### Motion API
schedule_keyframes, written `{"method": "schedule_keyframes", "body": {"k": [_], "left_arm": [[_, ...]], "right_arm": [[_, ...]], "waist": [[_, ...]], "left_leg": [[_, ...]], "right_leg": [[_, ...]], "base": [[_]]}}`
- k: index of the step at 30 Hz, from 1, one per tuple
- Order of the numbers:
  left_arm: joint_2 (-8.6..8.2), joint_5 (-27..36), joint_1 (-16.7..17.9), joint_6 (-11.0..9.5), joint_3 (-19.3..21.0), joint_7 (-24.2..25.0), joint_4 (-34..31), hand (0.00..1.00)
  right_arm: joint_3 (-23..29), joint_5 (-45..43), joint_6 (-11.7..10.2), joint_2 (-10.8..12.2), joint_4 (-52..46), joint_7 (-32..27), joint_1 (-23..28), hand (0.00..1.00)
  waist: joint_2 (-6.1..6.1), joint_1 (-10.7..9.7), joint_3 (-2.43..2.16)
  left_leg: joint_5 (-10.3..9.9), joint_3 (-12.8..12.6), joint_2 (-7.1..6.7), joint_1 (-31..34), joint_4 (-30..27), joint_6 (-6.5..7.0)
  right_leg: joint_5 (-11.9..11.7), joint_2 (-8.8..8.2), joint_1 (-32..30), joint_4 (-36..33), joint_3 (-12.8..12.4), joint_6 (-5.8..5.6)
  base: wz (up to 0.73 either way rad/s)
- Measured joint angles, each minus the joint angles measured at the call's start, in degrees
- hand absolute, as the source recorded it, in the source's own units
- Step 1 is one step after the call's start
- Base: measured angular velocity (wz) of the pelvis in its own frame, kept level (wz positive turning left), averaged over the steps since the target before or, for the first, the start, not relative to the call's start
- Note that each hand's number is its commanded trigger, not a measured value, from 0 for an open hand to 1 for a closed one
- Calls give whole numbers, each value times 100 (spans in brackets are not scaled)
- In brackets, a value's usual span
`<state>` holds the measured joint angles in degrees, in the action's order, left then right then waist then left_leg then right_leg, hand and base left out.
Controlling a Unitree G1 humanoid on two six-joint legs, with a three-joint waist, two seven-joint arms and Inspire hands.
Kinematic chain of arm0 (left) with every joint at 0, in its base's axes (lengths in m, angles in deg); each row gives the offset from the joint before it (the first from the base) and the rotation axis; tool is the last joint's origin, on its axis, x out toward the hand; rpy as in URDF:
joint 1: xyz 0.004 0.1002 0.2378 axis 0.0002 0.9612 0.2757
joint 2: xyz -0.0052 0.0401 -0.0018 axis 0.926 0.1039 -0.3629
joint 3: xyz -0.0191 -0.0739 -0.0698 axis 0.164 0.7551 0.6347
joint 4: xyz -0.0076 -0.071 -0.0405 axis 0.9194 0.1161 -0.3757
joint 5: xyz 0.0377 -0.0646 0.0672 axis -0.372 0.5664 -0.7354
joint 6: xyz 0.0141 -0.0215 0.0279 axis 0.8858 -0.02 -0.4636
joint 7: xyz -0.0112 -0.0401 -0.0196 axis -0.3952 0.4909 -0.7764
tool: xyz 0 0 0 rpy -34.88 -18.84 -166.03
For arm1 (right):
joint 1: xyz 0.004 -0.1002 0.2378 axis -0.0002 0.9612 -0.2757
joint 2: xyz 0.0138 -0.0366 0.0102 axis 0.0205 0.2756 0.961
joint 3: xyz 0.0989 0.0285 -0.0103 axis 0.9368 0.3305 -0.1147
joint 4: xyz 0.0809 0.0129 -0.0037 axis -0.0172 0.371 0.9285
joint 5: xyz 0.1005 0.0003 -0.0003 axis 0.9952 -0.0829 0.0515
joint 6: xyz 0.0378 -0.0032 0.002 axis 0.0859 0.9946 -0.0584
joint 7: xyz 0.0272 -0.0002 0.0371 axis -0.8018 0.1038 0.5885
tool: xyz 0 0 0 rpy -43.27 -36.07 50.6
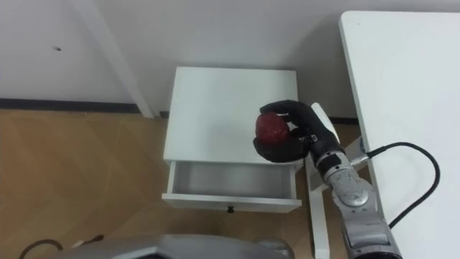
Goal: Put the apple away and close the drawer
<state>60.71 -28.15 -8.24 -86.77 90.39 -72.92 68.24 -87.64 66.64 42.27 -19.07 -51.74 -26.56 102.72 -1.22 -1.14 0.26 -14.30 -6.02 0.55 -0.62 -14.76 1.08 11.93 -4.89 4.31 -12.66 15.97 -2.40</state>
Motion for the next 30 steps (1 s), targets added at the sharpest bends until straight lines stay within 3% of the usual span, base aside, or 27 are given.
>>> {"method": "schedule_keyframes", "body": {"k": [6,13,14,15,16,21,30], "left_arm": [[0,0,1,-13,-63,0,0,0],[0,2,-96,-13,-79,1,1,0],[0,2,-115,-13,-81,-5,0,0],[0,2,-123,-13,-81,-7,0,0],[0,2,-154,-13,-82,-11,0,0],[0,2,-212,-19,-93,-22,0,0],[0,2,-225,-31,-89,-27,0,0]], "right_arm": [[-3,-261,0,9,0,148,2,100],[-4,-364,2,32,35,346,41,100],[-4,-401,3,33,42,362,52,88],[-4,-407,5,33,46,367,58,58],[-4,-424,10,34,47,374,69,0],[-3,-463,117,34,47,408,74,0],[2,-608,123,86,46,579,75,0]], "waist": [[-27,-4,-11],[-25,-13,9],[-17,-12,13],[-12,-13,16],[-4,-14,19],[15,-13,17],[13,-4,9]], "left_leg": [[0,-1,-3,14,-19,1],[0,-2,-2,35,-55,1],[0,-1,-1,37,-55,1],[0,-1,-1,39,-54,1],[0,-1,1,49,-50,1],[0,-2,2,89,-58,1],[0,-2,1,79,-82,1]], "right_leg": [[-2,-2,-12,1,-2,-3],[-2,-3,-11,8,2,-4],[-3,-3,-11,8,2,-4],[-3,-3,-12,8,2,-4],[-3,-2,-16,8,3,-4],[-3,-1,-44,6,1,-4],[-4,-2,-43,6,-7,-5]], "base": [[0],[0],[0],[0],[0],[0],[0]]}}
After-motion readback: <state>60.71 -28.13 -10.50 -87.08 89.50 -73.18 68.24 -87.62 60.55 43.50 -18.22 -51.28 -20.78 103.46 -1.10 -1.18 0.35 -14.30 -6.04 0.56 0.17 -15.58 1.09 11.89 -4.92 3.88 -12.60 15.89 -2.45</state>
